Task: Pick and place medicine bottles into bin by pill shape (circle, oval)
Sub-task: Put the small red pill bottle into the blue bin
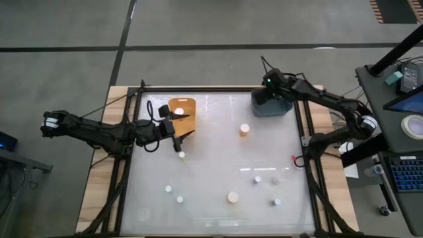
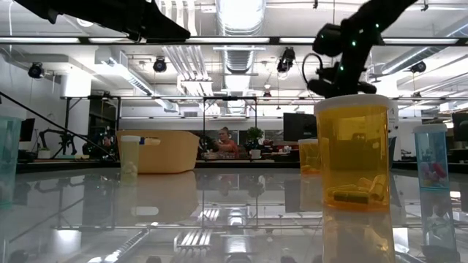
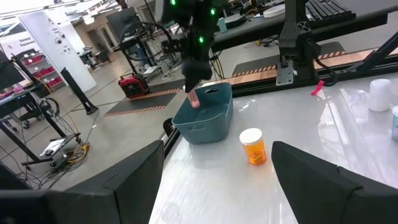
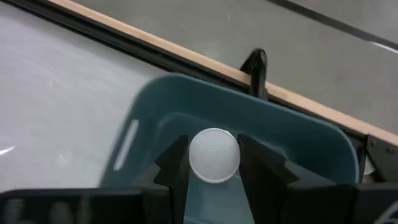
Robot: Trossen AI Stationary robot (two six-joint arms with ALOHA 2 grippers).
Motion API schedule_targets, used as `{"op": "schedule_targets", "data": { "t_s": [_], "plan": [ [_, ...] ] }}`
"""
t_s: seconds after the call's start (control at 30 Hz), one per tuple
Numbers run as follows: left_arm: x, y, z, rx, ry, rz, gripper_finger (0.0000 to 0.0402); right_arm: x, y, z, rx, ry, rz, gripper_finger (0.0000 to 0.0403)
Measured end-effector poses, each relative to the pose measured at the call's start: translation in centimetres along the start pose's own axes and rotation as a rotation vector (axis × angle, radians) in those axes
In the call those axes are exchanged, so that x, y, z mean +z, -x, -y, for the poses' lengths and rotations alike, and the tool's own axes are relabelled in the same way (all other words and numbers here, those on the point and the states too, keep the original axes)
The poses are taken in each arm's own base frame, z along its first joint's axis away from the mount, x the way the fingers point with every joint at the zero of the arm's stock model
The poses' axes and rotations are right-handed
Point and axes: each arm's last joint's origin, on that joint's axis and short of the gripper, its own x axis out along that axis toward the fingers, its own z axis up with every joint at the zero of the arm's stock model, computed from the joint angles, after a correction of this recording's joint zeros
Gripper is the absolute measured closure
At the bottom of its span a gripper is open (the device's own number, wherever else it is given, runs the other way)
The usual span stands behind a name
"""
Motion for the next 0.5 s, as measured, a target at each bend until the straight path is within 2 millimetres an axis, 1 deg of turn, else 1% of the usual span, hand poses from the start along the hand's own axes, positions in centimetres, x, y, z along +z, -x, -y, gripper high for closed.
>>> {"op": "schedule_targets", "data": {
  "t_s": [0.2, 0.33, 0.5],
  "plan": [
    [0.0, 0.0, 0.0, 0.000, 0.000, 0.000, 0.0120, -1.5, -2.4, 1.2, -0.025, -0.056, -0.004, 0.0286],
    [0.0, 0.0, 0.0, 0.000, 0.000, 0.000, 0.0120, -2.3, -3.4, 1.4, -0.024, -0.093, 0.019, 0.0286],
    [0.0, 0.0, 0.0, 0.000, 0.000, 0.000, 0.0120, -3.2, -4.1, 1.5, -0.023, -0.104, 0.024, 0.0287]
  ]
}}
